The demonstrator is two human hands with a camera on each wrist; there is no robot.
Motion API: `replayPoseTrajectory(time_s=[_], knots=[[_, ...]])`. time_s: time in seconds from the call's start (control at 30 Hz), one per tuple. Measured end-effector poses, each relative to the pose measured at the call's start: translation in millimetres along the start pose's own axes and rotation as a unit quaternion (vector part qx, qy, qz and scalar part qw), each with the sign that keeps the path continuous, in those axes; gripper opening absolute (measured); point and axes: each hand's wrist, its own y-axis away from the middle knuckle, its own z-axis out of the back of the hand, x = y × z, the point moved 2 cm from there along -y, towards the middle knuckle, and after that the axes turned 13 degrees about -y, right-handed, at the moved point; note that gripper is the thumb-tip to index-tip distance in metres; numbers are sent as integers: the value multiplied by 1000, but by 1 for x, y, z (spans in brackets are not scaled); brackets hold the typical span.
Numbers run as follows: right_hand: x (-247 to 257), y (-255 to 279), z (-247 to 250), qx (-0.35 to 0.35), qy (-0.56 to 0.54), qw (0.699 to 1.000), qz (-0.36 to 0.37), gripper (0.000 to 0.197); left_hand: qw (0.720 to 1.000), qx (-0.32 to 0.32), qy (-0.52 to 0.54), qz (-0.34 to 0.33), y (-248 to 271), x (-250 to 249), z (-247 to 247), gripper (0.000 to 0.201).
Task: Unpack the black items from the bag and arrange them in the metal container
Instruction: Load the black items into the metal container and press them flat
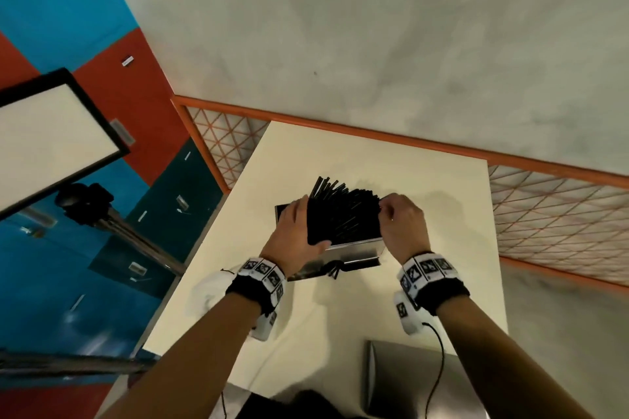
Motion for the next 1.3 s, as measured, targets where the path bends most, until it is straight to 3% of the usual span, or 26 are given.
replayPoseTrajectory(time_s=[0.1,0.17,0.37,0.53,0.67,0.8,0.87,0.97,1.1,1.2,1.3], knots=[[-1,-2,-16,93,39,993,-61,38,998,30,52,29,-13,-7,-5,124],[1,2,-32,135,81,986,-48,42,997,42,66,27,-17,-8,-12,131],[11,4,-52,154,112,981,45,50,998,-3,57,0,-19,-6,-32,135],[15,0,-49,156,-13,982,105,41,993,-20,116,12,-21,-1,-32,135],[11,-15,-34,102,-121,985,69,30,992,-20,123,34,-25,3,-38,118],[0,-21,-22,86,-57,995,4,26,997,0,71,27,-29,5,-43,84],[-2,-19,-15,73,-16,997,6,24,998,1,54,13,-30,5,-44,75],[-2,-13,-3,75,60,995,2,17,999,-7,52,-2,-28,5,-44,68],[-9,-2,-9,175,157,971,-48,21,998,-23,53,-27,-26,5,-42,65],[-10,0,-18,177,153,970,-60,35,998,-21,38,-49,-24,3,-42,65],[-7,0,-25,159,192,968,-26,43,998,-11,36,-51,-23,3,-41,69]])
